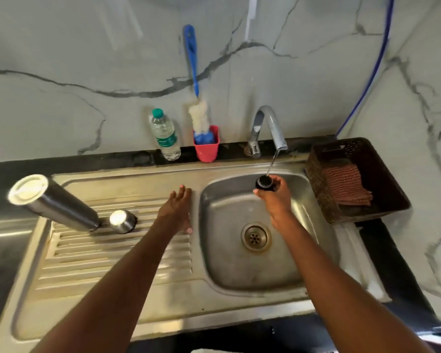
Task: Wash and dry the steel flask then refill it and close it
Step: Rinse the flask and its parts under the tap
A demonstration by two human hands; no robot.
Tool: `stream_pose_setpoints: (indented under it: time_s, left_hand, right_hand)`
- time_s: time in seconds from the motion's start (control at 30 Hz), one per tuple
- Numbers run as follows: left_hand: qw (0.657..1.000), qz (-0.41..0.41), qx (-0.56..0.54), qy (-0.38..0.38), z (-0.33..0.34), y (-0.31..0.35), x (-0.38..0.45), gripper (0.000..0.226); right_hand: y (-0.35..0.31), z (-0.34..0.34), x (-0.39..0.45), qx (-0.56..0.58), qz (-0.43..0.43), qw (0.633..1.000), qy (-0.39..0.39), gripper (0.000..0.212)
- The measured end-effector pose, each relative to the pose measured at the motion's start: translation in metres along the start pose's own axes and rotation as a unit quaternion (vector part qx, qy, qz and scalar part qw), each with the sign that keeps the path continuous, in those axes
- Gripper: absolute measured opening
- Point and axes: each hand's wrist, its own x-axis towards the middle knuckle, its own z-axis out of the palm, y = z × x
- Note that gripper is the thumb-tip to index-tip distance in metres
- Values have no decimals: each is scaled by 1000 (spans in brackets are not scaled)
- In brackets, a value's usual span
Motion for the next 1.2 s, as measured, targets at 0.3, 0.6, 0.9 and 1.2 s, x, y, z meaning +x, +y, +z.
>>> stream_pose_setpoints:
  time_s: [0.3, 0.6, 0.9, 1.2]
  left_hand:
    - [994, -49, -47, 80, 16, -1, 9, 76]
    - [996, -68, -13, 57, 8, 8, 1, 85]
    - [995, -79, -20, 61, 8, 11, 3, 85]
    - [992, -97, -26, 78, 12, 10, 4, 85]
  right_hand:
    - [26, -31, 34, 125, 76, 980, -138, 59]
    - [16, -25, 36, 338, 248, 889, -183, 66]
    - [-3, -13, 33, 515, 284, 788, -179, 39]
    - [14, -16, 27, 407, 284, 860, -122, 47]
